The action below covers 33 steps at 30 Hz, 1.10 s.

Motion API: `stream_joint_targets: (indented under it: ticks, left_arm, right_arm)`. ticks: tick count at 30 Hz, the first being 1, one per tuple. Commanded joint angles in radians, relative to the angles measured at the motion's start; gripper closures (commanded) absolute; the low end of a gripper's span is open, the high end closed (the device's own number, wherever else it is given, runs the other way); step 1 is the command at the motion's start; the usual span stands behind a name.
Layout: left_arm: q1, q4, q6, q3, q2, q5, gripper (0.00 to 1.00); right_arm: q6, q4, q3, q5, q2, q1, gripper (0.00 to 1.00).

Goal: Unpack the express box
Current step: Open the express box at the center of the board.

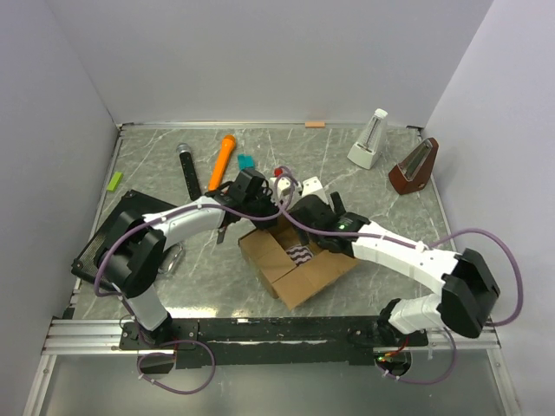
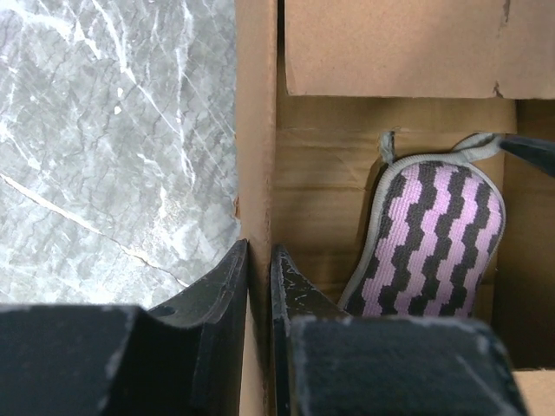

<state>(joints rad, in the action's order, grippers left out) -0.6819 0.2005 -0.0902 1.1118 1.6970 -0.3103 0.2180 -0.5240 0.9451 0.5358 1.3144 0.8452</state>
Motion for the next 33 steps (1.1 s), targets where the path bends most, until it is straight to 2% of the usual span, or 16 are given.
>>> stream_joint_targets:
  ticks: [1,6,14,19,27,30,33]
  left_arm:
    - [-0.004,0.036,-0.014,0.026,0.000,-0.038,0.85]
    - [-0.004,0.037,-0.014,0.029,-0.002,-0.036,0.85]
    - [-0.004,0.025,-0.016,0.008,-0.020,-0.010,0.86]
    - [-0.004,0.028,-0.014,0.013,-0.017,-0.001,0.86]
    - [-0.010,0.019,-0.016,-0.007,-0.036,0.011,0.87]
    - [-0.011,0.011,-0.025,-0.024,-0.049,0.030,0.89]
    - [-0.011,-0.006,-0.029,-0.043,-0.069,0.045,0.92]
  right_arm:
    - [-0.028,-0.077,0.060,0.168,0.065,0.046,0.01]
    - [0.007,-0.148,0.089,0.249,0.152,0.057,0.01]
    - [0.047,-0.159,0.080,0.320,0.129,0.055,0.01]
    - [0.038,-0.081,0.029,0.280,-0.009,0.042,0.05]
    - [0.069,-0.064,0.014,0.187,-0.082,-0.070,0.09]
    - [0.096,-0.056,0.003,0.138,-0.112,-0.110,0.14]
    - [0.129,-0.031,-0.029,0.041,-0.151,-0.173,0.25]
